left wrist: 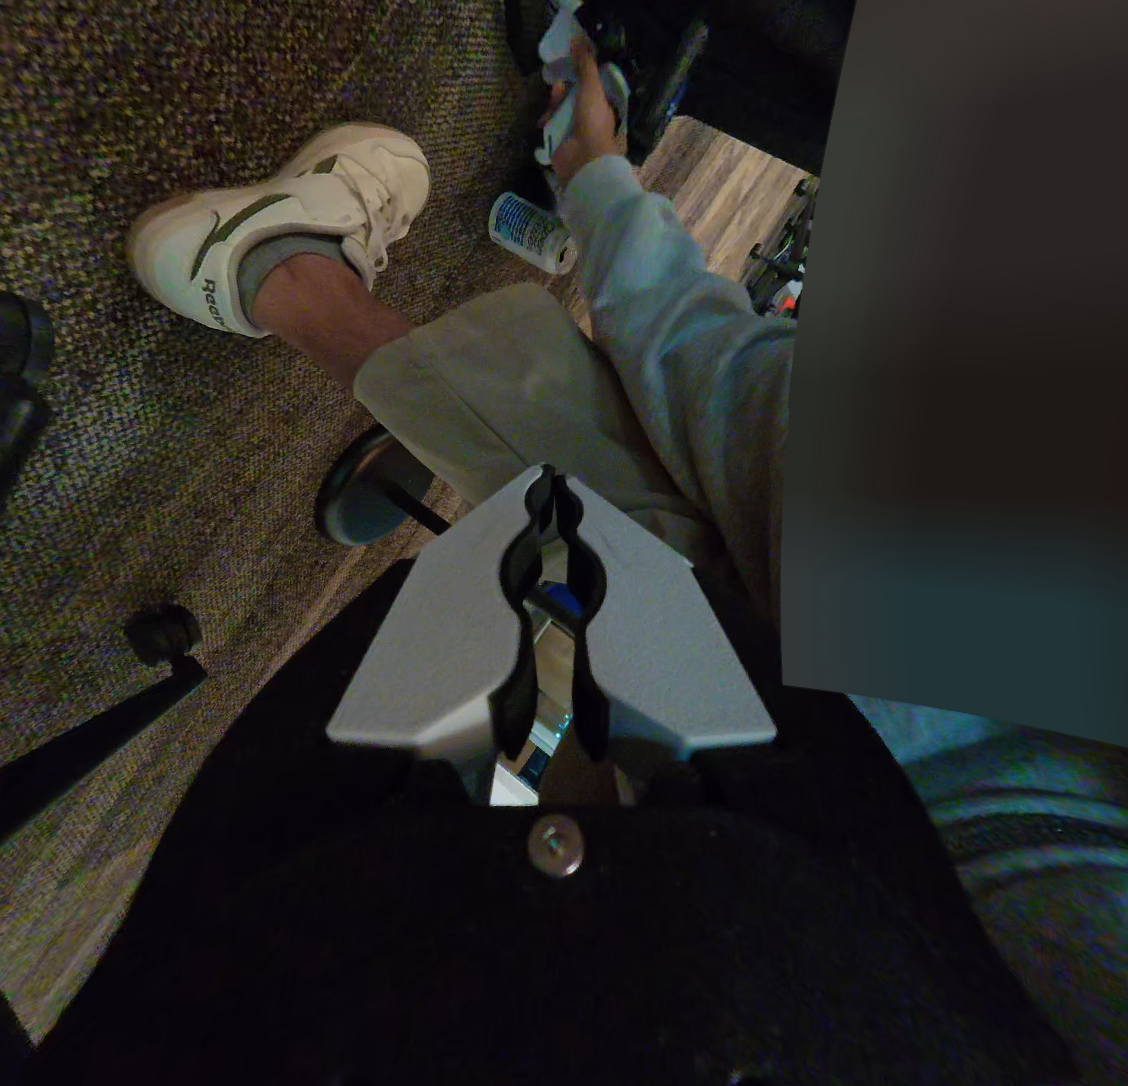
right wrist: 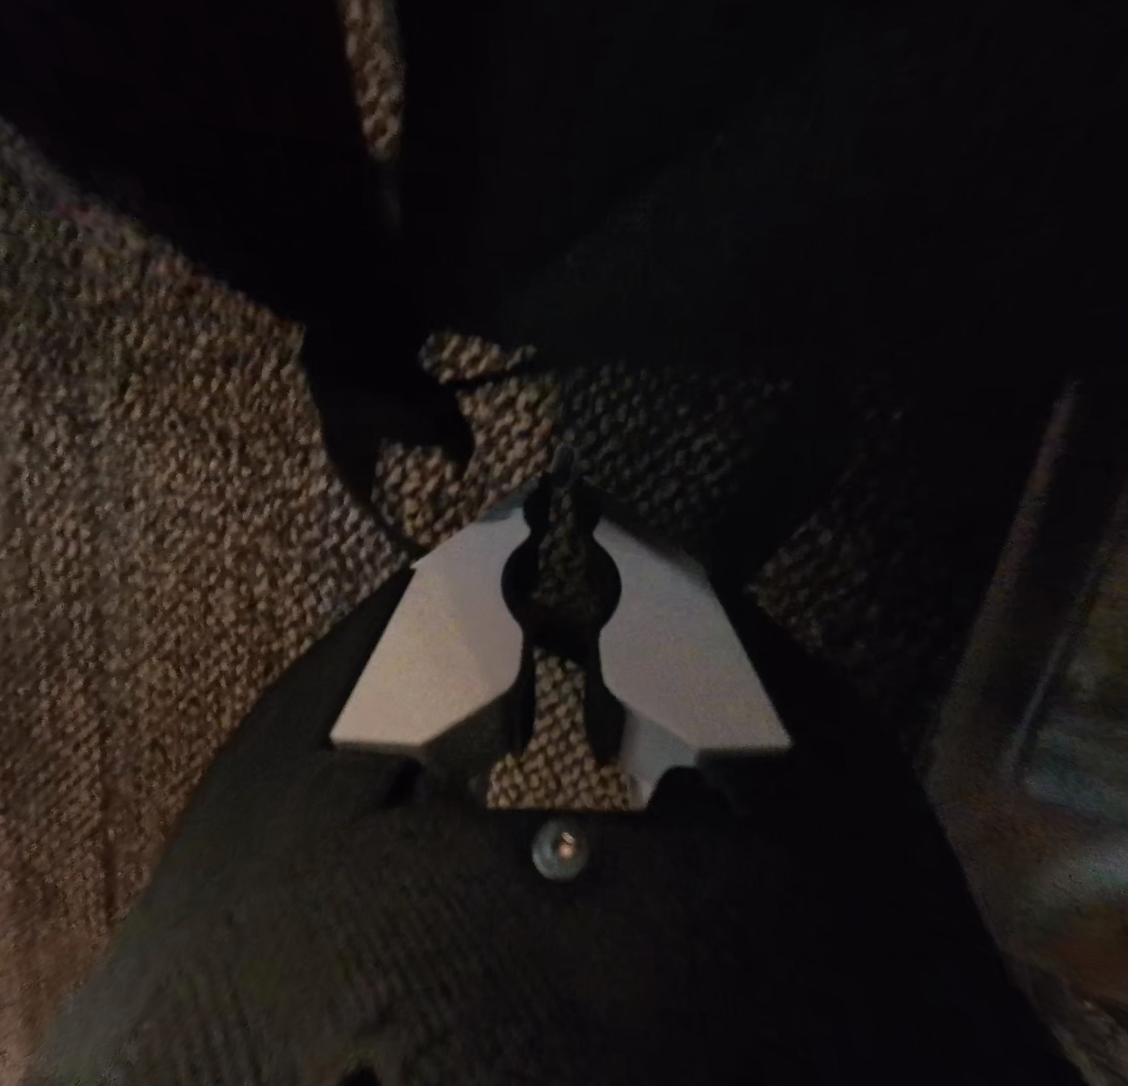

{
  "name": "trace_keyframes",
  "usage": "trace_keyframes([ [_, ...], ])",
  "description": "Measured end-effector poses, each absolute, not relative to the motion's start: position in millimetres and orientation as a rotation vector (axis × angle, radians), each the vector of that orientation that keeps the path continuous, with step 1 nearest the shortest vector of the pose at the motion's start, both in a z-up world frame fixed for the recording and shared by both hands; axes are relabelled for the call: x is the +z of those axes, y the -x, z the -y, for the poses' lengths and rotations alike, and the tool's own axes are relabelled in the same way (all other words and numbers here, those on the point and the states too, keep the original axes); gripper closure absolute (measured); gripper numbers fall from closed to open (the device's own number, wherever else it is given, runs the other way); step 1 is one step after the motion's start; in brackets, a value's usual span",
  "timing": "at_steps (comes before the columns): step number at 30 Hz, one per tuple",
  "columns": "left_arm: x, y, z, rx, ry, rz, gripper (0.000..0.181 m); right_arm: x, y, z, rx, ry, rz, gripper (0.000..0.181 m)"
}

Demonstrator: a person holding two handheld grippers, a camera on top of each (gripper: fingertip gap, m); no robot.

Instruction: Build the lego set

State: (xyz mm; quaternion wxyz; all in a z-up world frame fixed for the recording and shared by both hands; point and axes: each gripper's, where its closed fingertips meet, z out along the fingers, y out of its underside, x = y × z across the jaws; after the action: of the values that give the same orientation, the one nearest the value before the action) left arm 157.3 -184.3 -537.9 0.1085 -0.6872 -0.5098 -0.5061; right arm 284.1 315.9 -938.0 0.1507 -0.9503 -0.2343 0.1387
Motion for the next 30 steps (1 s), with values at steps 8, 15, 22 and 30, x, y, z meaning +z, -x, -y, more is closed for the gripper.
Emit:
trace_keyframes([
  [8, -529, -160, 186, -1.507, 2.02, 1.48, 0.181, -916, -294, -242, 0.396, 2.612, 1.045, 0.175],
  [15, -477, -161, 192, -1.425, 2.094, 1.262, 0.181, -840, -233, -159, 0.342, 2.394, 1.592, 0.175],
  [22, -403, -153, 205, -1.365, 1.942, 1.024, 0.181, -617, -118, -9, 0.762, 1.985, 1.808, 0.175],
  [30, -338, -145, 224, -1.195, 1.778, 0.795, 0.181, -353, -81, 84, 0.924, 1.649, 1.715, 0.175],
])
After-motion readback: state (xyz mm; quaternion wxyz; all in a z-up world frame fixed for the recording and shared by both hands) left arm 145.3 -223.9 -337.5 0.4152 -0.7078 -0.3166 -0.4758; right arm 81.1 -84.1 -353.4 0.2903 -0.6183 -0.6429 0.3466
